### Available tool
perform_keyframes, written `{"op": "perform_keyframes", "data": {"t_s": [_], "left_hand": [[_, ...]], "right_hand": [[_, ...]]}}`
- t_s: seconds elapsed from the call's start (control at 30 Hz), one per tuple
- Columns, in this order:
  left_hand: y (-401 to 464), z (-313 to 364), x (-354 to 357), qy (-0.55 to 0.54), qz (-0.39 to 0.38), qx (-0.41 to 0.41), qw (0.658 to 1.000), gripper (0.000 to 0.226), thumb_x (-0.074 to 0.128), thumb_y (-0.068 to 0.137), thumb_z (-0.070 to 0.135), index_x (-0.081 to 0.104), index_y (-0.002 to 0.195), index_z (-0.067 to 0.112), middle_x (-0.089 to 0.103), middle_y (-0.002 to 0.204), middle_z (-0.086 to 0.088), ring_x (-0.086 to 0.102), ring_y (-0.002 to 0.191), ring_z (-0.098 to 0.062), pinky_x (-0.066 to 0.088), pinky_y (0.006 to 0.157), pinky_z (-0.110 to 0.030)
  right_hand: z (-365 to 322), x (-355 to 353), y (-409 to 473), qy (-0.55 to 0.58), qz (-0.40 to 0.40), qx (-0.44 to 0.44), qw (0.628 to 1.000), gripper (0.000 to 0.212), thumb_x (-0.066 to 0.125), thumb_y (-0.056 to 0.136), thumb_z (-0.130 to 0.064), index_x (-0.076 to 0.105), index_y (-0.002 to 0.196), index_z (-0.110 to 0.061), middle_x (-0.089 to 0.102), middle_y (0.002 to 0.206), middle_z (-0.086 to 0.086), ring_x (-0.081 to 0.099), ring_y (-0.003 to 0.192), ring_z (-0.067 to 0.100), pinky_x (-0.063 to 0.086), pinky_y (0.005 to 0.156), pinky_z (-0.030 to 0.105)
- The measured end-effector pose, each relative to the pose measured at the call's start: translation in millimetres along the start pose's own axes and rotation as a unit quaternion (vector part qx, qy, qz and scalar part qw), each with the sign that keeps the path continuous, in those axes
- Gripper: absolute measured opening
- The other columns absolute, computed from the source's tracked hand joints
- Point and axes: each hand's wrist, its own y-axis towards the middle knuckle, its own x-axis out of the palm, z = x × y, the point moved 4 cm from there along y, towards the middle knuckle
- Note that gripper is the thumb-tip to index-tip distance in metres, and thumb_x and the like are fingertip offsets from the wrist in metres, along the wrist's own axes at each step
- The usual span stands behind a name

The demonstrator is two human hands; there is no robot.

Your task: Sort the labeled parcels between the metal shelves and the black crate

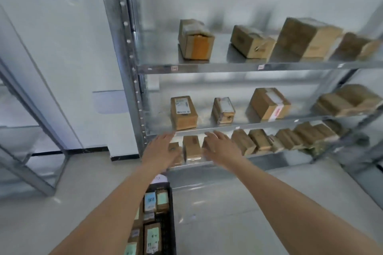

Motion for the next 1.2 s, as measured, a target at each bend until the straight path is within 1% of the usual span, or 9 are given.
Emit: {"op": "perform_keyframes", "data": {"t_s": [0.07, 0.27, 0.53, 0.63, 0.77, 0.9, 0.97, 1.1, 1.2], "left_hand": [[-14.9, 36.4, -25.3, -0.005, 0.015, 0.027, 1.000, 0.062, 0.055, 0.094, 0.054, 0.035, 0.149, 0.034, 0.033, 0.158, 0.010, 0.036, 0.143, -0.019, 0.036, 0.115, -0.047], [-45.0, 153.3, -87.5, 0.002, 0.053, 0.113, 0.992, 0.066, 0.057, 0.093, 0.050, 0.031, 0.152, 0.033, 0.028, 0.161, 0.008, 0.030, 0.147, -0.018, 0.029, 0.119, -0.042], [-51.6, 303.6, -102.5, 0.020, 0.083, 0.198, 0.977, 0.066, 0.054, 0.094, 0.056, 0.032, 0.152, 0.035, 0.031, 0.160, 0.008, 0.031, 0.146, -0.018, 0.031, 0.116, -0.040], [-42.0, 360.2, -87.0, 0.010, 0.090, 0.220, 0.971, 0.065, 0.057, 0.092, 0.056, 0.035, 0.150, 0.036, 0.037, 0.157, 0.010, 0.039, 0.141, -0.018, 0.038, 0.113, -0.040], [-27.2, 447.7, -51.9, -0.005, 0.077, 0.247, 0.966, 0.062, 0.059, 0.092, 0.052, 0.037, 0.148, 0.035, 0.041, 0.154, 0.009, 0.044, 0.136, -0.019, 0.040, 0.111, -0.041], [-7.5, 533.8, 0.7, -0.019, 0.048, 0.263, 0.963, 0.065, 0.055, 0.093, 0.055, 0.035, 0.151, 0.034, 0.034, 0.158, 0.007, 0.047, 0.134, -0.017, 0.037, 0.113, -0.041], [3.8, 574.6, 29.9, -0.015, 0.028, 0.271, 0.962, 0.067, 0.052, 0.093, 0.059, 0.032, 0.153, 0.034, 0.027, 0.162, 0.006, 0.044, 0.137, -0.018, 0.034, 0.115, -0.042], [25.0, 652.1, 76.9, -0.015, 0.026, 0.292, 0.956, 0.068, 0.050, 0.096, 0.058, 0.030, 0.154, 0.031, 0.025, 0.162, 0.005, 0.025, 0.148, -0.017, 0.026, 0.119, -0.037], [39.5, 696.4, 106.2, -0.017, 0.020, 0.305, 0.952, 0.067, 0.051, 0.095, 0.056, 0.031, 0.154, 0.031, 0.028, 0.161, 0.005, 0.027, 0.147, -0.018, 0.029, 0.116, -0.037]], "right_hand": [[5.6, -47.1, -30.3, -0.005, 0.029, 0.000, 1.000, 0.067, 0.050, 0.100, -0.056, 0.025, 0.159, -0.037, 0.019, 0.170, -0.004, 0.024, 0.154, 0.026, 0.026, 0.123, 0.049], [39.8, -164.5, -112.9, -0.032, 0.099, 0.020, 0.994, 0.070, 0.052, 0.100, -0.058, 0.023, 0.160, -0.037, 0.016, 0.170, -0.003, 0.022, 0.155, 0.026, 0.024, 0.123, 0.050], [128.2, -274.9, -184.2, -0.042, 0.161, 0.064, 0.984, 0.071, 0.054, 0.100, -0.057, 0.024, 0.160, -0.035, 0.021, 0.169, -0.003, 0.029, 0.152, 0.024, 0.031, 0.121, 0.049], [181.3, -298.8, -202.3, -0.046, 0.165, 0.082, 0.982, 0.073, 0.053, 0.098, -0.062, 0.022, 0.160, -0.038, 0.023, 0.169, -0.004, 0.032, 0.151, 0.024, 0.036, 0.118, 0.049], [270.2, -330.6, -222.7, -0.048, 0.162, 0.120, 0.978, 0.072, 0.053, 0.097, -0.063, 0.023, 0.159, -0.040, 0.026, 0.168, -0.004, 0.035, 0.149, 0.024, 0.039, 0.117, 0.051], [367.3, -357.1, -242.1, -0.053, 0.152, 0.149, 0.976, 0.071, 0.051, 0.099, -0.062, 0.023, 0.160, -0.038, 0.022, 0.169, -0.003, 0.033, 0.150, 0.025, 0.038, 0.117, 0.049], [415.7, -366.5, -249.2, -0.059, 0.146, 0.164, 0.974, 0.072, 0.051, 0.099, -0.063, 0.022, 0.161, -0.039, 0.020, 0.169, -0.004, 0.034, 0.150, 0.025, 0.039, 0.116, 0.048], [502.1, -385.3, -255.8, -0.060, 0.134, 0.184, 0.972, 0.075, 0.053, 0.095, -0.066, 0.024, 0.159, -0.042, 0.022, 0.169, -0.006, 0.038, 0.147, 0.024, 0.041, 0.114, 0.046], [549.5, -400.3, -255.1, -0.065, 0.138, 0.187, 0.971, 0.072, 0.053, 0.097, -0.064, 0.024, 0.158, -0.042, 0.024, 0.167, -0.007, 0.039, 0.146, 0.023, 0.043, 0.112, 0.045]]}}
